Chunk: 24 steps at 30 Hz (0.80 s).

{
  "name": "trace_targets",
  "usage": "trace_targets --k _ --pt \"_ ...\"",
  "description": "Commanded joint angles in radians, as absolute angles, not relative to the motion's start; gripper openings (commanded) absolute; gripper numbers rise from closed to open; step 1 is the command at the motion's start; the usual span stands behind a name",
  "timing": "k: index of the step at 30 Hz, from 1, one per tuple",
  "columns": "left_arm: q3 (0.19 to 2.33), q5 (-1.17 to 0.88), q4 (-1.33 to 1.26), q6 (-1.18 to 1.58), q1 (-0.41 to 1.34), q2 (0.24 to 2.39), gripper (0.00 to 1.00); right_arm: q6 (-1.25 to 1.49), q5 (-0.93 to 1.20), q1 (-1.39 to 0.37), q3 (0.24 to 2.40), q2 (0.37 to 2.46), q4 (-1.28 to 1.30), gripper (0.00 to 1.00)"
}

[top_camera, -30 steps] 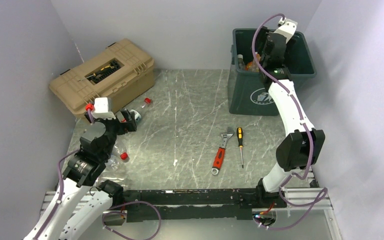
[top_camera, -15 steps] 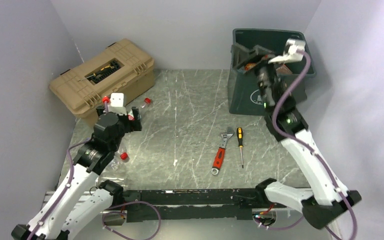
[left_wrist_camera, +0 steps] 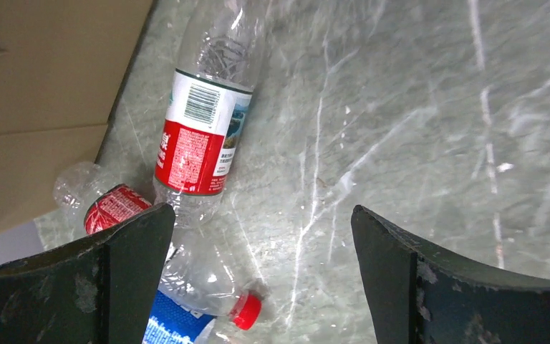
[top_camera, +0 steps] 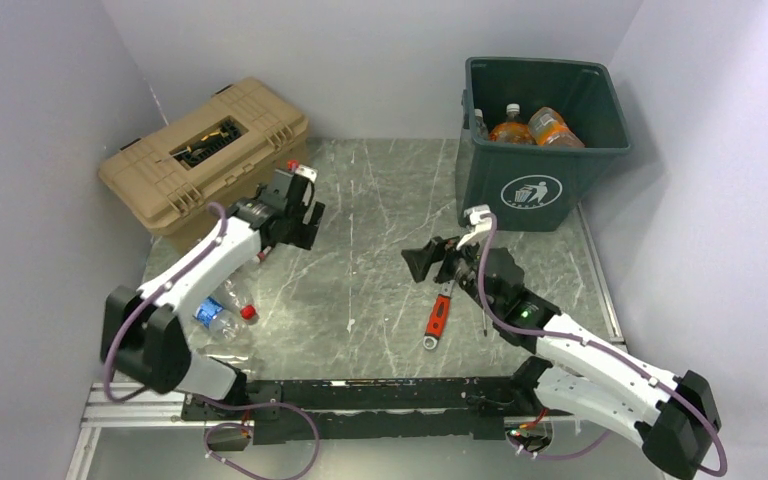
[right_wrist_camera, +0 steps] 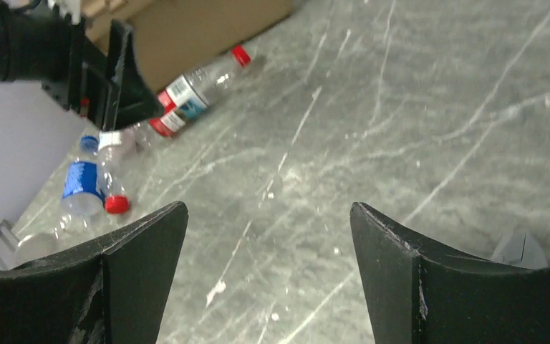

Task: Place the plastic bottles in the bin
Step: Place the plastic bottle in the trash bin, then pick up the plastic bottle at the center of the board.

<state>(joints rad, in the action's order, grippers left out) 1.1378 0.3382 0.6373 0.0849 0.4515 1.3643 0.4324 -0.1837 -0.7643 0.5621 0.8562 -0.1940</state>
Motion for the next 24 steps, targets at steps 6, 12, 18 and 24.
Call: trace_targets --k 6,12,18,24 --pt "1.33 0.369 0.747 -0.03 0.388 1.637 0.99 0.53 -0.154 -0.776 0.421 0.696 -0.211 0.88" --pt "1.401 0.347 0.769 -0.036 0.331 1.777 0.99 0.555 -0.13 -0.776 0.363 0.651 -0.226 0.88" --pt "1.475 0.293 0.763 -0.046 0.263 1.871 0.99 0.569 -0.093 -0.778 0.338 0.633 -0.23 0.88" --pt "1.496 0.264 0.769 -0.051 0.231 1.946 1.0 0.575 -0.09 -0.778 0.319 0.602 -0.229 0.88"
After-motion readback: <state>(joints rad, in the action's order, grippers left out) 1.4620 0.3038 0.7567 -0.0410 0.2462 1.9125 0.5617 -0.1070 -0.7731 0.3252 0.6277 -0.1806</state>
